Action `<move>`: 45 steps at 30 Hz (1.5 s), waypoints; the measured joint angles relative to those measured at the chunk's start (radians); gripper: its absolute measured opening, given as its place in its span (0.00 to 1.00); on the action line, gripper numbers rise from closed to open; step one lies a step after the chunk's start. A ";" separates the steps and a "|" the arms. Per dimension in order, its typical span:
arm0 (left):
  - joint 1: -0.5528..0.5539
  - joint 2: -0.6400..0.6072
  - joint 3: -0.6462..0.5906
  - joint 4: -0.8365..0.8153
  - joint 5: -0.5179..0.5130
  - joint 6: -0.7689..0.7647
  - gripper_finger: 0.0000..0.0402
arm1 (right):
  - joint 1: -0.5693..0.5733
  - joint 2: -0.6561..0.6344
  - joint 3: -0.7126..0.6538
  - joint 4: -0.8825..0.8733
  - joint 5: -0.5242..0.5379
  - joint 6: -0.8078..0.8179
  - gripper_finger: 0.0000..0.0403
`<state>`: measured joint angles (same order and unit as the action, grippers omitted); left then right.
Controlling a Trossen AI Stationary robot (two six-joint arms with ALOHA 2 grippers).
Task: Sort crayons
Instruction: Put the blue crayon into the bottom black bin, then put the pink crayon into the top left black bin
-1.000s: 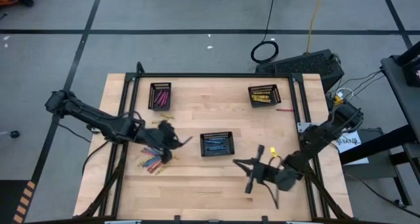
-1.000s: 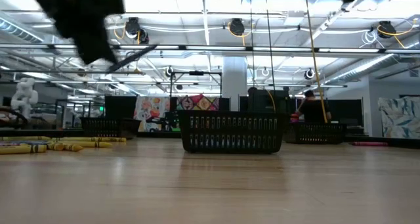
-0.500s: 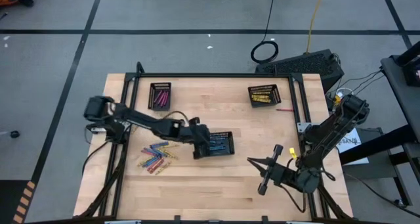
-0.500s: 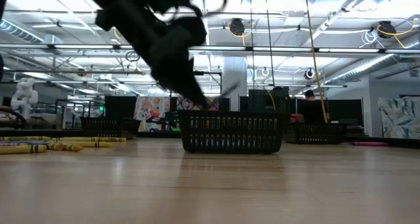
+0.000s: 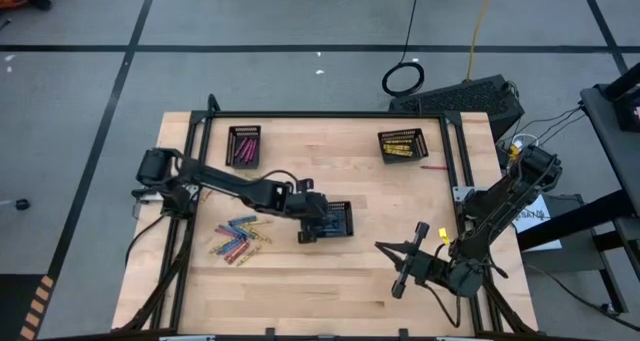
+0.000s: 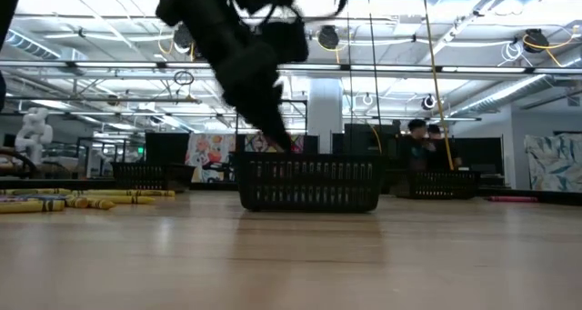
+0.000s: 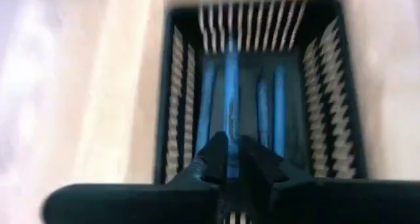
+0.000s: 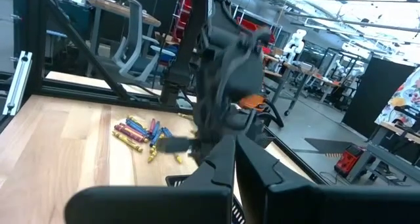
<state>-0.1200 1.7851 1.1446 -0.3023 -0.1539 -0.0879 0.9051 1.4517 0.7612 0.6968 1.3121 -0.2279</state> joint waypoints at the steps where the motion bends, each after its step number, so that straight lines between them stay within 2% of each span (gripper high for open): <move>1: 0.000 -0.016 0.007 -0.020 0.000 0.000 0.14 | 0.000 0.000 0.000 -0.001 0.000 0.000 0.00; 6: -0.014 -0.101 0.061 -0.185 -0.003 -0.018 0.23 | 0.000 0.000 0.000 -0.006 0.000 0.003 0.00; 9: -0.051 -0.159 0.065 -0.259 -0.018 -0.100 0.24 | 0.000 0.000 0.000 -0.014 0.000 0.007 0.00; 13: -0.165 -0.217 0.057 -0.386 -0.140 -0.227 0.24 | 0.000 0.000 0.000 -0.047 0.000 0.043 0.00; 17: -0.297 -0.235 0.029 -0.530 -0.267 -0.421 0.24 | -0.002 0.000 0.000 -0.110 -0.003 0.116 0.00; 22: -0.434 -0.236 -0.013 -0.657 -0.303 -0.702 0.24 | -0.003 0.000 0.000 -0.153 -0.004 0.184 0.00; 25: -0.499 -0.236 -0.048 -0.690 -0.268 -0.809 0.24 | -0.003 0.000 0.000 -0.157 -0.004 0.196 0.00; 30: -0.593 -0.236 -0.115 -0.750 -0.112 -0.933 0.24 | -0.003 0.000 0.000 -0.157 -0.004 0.216 0.00; 34: -0.652 -0.236 -0.168 -0.755 -0.097 -1.040 0.24 | -0.004 0.000 0.000 -0.156 -0.004 0.217 0.00; 38: -0.672 -0.260 -0.227 -0.751 -0.033 -1.164 0.25 | -0.015 0.000 0.000 -0.156 -0.004 0.217 0.00; 45: -0.720 -0.344 -0.313 -0.551 0.043 -1.319 0.32 | -0.032 0.000 0.000 -0.156 -0.007 0.217 0.00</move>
<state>-0.8396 1.4413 0.8320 -0.8535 -0.1113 -1.4070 0.8735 1.4517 0.7612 0.5407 1.3053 -0.0107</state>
